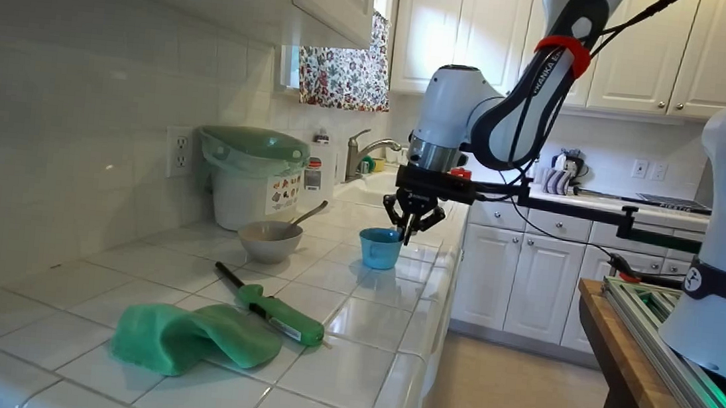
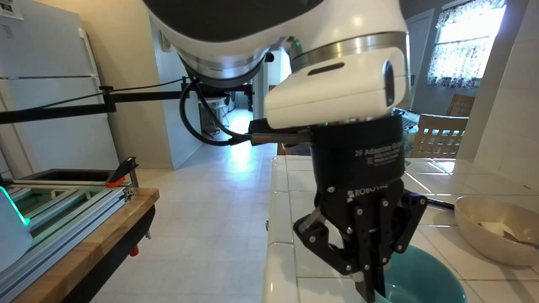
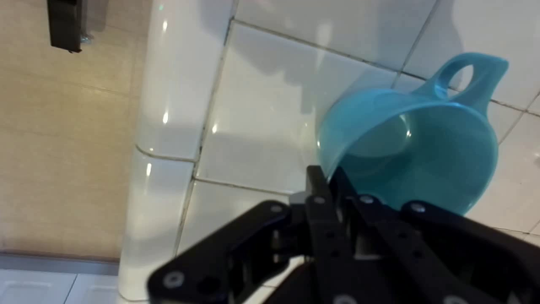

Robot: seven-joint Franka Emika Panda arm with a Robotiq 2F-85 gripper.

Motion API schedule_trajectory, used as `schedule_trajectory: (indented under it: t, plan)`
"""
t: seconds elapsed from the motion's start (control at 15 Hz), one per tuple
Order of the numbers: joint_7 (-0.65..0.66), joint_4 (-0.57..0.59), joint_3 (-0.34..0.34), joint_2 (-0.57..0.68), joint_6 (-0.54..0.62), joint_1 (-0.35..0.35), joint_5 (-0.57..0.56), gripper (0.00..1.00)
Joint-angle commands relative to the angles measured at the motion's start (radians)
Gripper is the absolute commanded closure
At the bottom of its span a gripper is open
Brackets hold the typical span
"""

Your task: Put the blue object inside the top cupboard

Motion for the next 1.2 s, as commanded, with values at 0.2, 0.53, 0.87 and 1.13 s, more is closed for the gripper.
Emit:
schedule_trajectory:
  t: [0.2,0.53,0.87,1.13]
  plan:
    - [-0.036,-0.011,-0.006,-0.019,0.041,0.018,0.054,0.99]
    - [-0.197,-0.066,0.078,-0.161,0.018,-0.039,0.195,0.99]
    - [-0.418,-0.123,0.167,-0.374,-0.064,-0.050,0.449,0.99]
    - [-0.508,-0.121,0.206,-0.524,-0.209,-0.042,0.536,0.99]
